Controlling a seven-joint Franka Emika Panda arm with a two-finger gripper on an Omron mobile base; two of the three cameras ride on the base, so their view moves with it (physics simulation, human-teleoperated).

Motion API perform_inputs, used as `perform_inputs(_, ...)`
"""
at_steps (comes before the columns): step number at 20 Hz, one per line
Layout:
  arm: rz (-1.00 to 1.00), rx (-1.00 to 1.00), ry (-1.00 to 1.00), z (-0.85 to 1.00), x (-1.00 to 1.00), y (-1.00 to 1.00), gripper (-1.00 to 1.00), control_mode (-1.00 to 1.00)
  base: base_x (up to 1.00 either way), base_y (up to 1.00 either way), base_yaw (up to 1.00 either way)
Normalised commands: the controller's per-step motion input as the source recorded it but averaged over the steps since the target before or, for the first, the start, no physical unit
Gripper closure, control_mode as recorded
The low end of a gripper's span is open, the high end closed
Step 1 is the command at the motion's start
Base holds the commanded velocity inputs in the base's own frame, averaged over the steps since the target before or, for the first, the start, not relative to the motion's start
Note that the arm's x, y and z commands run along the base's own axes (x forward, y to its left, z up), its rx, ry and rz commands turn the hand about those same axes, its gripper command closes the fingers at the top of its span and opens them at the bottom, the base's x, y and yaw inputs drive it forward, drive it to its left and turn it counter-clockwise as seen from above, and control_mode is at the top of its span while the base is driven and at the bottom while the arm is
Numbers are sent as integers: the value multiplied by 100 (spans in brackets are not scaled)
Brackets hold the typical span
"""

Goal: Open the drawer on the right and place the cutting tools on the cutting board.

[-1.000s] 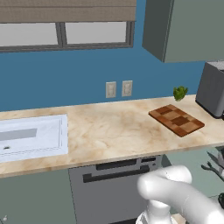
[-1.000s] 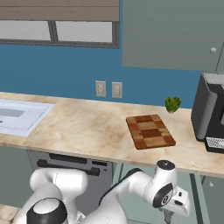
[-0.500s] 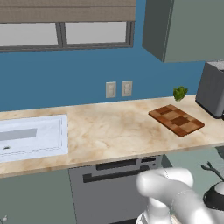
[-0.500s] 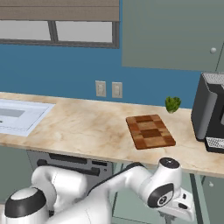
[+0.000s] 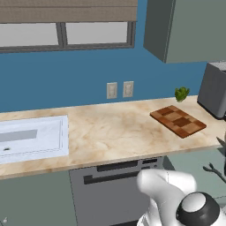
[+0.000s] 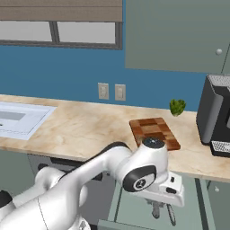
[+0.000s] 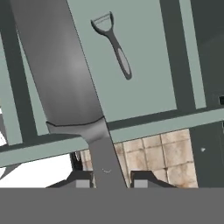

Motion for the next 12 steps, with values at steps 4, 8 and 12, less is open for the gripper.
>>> perform_inputs(4, 4, 0, -5, 68, 29, 61, 100, -100, 0, 0, 0)
perform_inputs(8, 2, 0, 0, 51, 61, 67, 100, -100, 0, 0, 0)
perform_inputs(12, 0, 0, 0, 40, 86, 61, 100, -100, 0, 0, 0)
